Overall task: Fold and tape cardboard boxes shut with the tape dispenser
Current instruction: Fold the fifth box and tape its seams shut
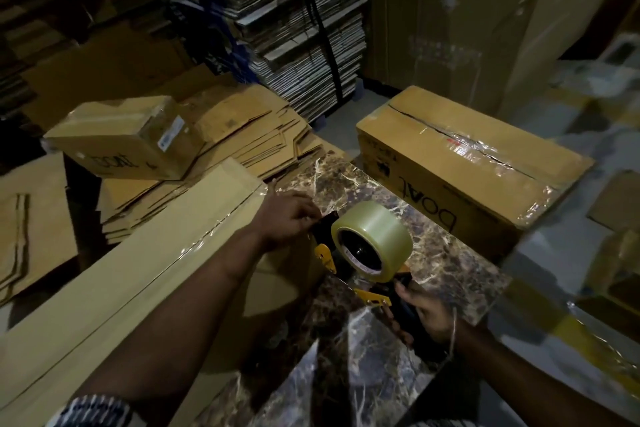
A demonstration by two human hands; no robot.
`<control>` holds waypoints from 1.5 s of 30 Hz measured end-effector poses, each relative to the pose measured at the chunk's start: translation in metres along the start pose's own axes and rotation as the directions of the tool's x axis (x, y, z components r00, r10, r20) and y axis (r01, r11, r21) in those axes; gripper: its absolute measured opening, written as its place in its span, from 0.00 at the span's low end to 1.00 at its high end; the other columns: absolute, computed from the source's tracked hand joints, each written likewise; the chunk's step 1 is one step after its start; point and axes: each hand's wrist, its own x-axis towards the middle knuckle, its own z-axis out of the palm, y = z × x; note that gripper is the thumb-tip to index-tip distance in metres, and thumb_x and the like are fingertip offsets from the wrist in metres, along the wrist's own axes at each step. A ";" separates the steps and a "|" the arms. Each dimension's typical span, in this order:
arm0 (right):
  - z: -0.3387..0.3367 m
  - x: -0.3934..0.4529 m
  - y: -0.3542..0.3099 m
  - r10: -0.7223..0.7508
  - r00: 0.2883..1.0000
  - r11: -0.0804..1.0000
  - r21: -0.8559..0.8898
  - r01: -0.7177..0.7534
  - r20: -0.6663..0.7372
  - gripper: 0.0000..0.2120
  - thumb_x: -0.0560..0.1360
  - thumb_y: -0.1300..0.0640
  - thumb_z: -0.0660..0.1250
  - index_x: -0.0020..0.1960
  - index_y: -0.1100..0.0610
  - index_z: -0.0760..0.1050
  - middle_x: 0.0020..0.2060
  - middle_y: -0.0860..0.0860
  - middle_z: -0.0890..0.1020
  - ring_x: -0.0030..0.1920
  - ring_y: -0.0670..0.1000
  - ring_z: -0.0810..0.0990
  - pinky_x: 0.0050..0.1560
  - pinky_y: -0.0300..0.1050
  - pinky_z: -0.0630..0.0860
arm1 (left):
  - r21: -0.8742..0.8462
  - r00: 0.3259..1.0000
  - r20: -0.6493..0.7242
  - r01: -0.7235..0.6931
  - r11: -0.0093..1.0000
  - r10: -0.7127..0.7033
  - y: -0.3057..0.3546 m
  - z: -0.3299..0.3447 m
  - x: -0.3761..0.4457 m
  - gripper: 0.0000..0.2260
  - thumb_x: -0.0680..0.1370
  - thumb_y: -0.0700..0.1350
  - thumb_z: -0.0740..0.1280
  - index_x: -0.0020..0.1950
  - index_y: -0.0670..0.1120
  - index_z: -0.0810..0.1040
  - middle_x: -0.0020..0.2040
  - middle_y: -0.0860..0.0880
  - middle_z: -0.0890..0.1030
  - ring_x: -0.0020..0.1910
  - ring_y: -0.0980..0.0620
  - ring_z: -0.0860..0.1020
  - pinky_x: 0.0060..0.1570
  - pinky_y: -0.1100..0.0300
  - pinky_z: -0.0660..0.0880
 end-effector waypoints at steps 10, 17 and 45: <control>0.002 0.017 0.003 -0.016 0.999 0.997 0.081 0.019 -0.033 0.32 0.51 0.41 0.87 0.39 0.62 0.78 0.29 0.59 0.76 0.21 0.52 0.74 0.18 0.38 0.67 | 0.023 0.999 0.032 0.029 0.999 -0.030 0.001 -0.004 0.002 0.11 0.79 0.46 0.68 0.60 0.55 0.83 0.67 0.61 0.77 0.73 0.57 0.65 0.74 0.35 0.38; -0.002 0.025 0.004 -0.010 0.999 0.994 0.109 0.014 -0.037 0.30 0.46 0.44 0.88 0.38 0.61 0.81 0.28 0.60 0.77 0.20 0.53 0.74 0.17 0.38 0.68 | -0.024 0.997 0.081 0.018 1.000 -0.016 0.002 -0.011 0.003 0.12 0.77 0.43 0.70 0.59 0.54 0.84 0.68 0.61 0.76 0.74 0.57 0.62 0.74 0.36 0.35; -0.093 0.051 -0.023 -0.398 0.822 0.283 -0.907 -0.311 -0.406 0.19 0.73 0.34 0.69 0.52 0.48 0.81 0.43 0.50 0.85 0.46 0.55 0.83 0.37 0.43 0.69 | 0.071 0.924 -0.152 0.363 0.929 -0.350 0.037 0.009 -0.006 0.10 0.80 0.53 0.63 0.52 0.50 0.81 0.66 0.53 0.71 0.70 0.52 0.66 0.76 0.38 0.45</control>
